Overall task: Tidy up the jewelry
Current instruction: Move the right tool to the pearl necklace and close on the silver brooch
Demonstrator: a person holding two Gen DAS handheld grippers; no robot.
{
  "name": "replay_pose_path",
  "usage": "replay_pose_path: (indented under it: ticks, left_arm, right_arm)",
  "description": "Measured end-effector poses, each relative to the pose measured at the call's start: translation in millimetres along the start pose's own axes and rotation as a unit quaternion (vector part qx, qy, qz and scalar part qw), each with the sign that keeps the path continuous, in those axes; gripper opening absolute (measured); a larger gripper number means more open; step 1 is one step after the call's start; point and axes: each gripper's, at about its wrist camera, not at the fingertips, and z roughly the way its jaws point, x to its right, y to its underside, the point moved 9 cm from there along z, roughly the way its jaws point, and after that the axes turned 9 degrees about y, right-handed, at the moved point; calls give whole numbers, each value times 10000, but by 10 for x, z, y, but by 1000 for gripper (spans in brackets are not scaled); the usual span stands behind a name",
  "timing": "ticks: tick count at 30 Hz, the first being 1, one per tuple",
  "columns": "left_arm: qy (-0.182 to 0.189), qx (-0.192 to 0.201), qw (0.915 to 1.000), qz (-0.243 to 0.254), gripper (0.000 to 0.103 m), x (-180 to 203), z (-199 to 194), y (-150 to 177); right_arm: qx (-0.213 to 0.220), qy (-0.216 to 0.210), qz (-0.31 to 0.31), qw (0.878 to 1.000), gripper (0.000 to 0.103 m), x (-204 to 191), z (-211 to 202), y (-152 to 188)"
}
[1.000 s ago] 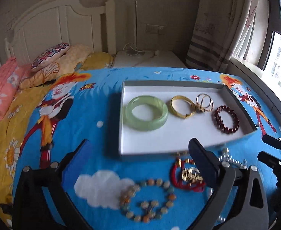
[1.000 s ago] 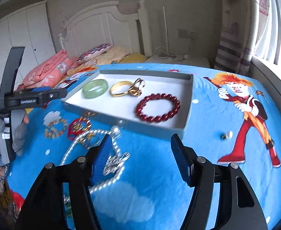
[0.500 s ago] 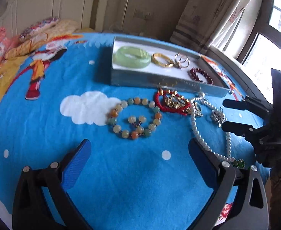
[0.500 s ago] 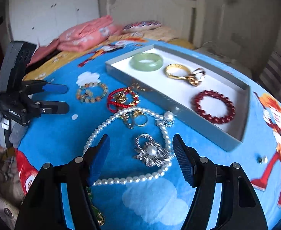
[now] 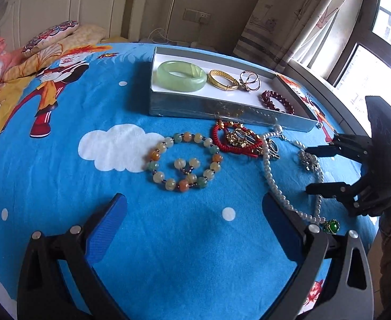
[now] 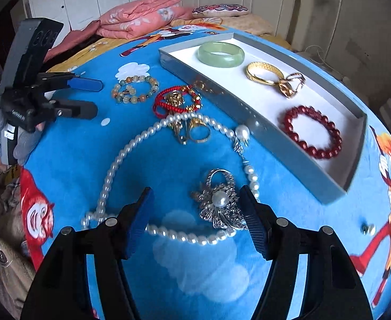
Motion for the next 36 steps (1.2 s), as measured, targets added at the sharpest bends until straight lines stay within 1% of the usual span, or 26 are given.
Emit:
replay_pose_path:
  ticks: [3,5,6,7,8,11,13,18,22,25,30,35,36]
  left_arm:
    - [-2,-2,10000,1,101,2,1,2]
    - [-17,-8,10000,14,101,0,2,4]
    - [-20,-11,10000,17,101,-2,2,2]
    - [-21,-12,10000,20,101,-2,3,3]
    - [-21,-12,10000,20,101,-1,3,4]
    - [-20,-10,10000,19,101,-2,3,1]
    - [-21,-11,10000,18,101,-2,5,1]
    - [-56,-30,10000,45,101,-3,10,7]
    - [-111,-71,9999,84,101,-3,21,4]
    - [-221,-140,9996,95,100,-15,46,-18]
    - [-571,-371,9970,373,99,-24,201,-115]
    - [-906,-504,9917,760,89,-26,410,-298]
    - [-909,-499,9908,870,81,-6,434,-326]
  right_arm:
    - [140,103,207,9996,59,23,-75,94]
    - [175,247,319,9990,47,49,-94,99]
    - [180,309,370,9987,43,58,-104,97]
    - [194,356,401,9984,35,63,-113,97]
    - [218,392,420,9981,32,52,-121,96]
    - [266,596,400,9971,31,15,-149,99]
    - [390,556,435,9967,31,-34,-201,85]
    - [1062,271,806,9907,31,-146,-454,-94]
    - [1521,335,1002,9827,31,-246,-654,-228]
    - [1750,494,1232,9756,31,-251,-787,-228]
    - [1811,551,1445,9712,31,-259,-863,-103]
    - [1851,544,1654,9672,32,-185,-906,-16]
    - [1856,541,1670,9668,32,-181,-905,-11]
